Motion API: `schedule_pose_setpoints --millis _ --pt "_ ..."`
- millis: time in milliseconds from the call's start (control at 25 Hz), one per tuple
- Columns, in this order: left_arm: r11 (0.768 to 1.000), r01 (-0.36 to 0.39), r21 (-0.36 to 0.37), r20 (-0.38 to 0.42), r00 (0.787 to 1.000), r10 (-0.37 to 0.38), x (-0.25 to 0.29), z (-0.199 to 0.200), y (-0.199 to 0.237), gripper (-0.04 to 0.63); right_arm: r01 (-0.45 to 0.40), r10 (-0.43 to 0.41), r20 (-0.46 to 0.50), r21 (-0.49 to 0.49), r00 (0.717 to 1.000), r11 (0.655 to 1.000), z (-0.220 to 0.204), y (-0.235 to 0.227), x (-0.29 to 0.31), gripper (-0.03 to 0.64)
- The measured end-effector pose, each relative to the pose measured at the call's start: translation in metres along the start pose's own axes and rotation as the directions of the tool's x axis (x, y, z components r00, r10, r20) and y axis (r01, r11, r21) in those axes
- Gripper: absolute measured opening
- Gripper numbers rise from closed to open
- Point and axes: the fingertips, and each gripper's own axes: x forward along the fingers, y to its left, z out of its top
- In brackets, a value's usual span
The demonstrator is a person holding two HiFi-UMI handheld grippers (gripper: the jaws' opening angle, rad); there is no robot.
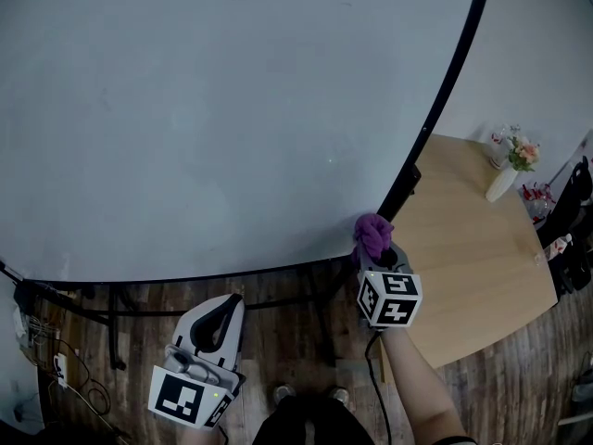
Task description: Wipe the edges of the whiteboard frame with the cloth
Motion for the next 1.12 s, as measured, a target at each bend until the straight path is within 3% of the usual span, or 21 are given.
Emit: schedule_pose_setpoints --millis 1120 --pt "1.0 -0.021 -0.005 -0.038 0.999 0.021 0.001 -0.017 0.009 0.017 0.015 -0.013 -0.098 0.021 0.995 1.0 -0.06 -0.002 0.019 0.074"
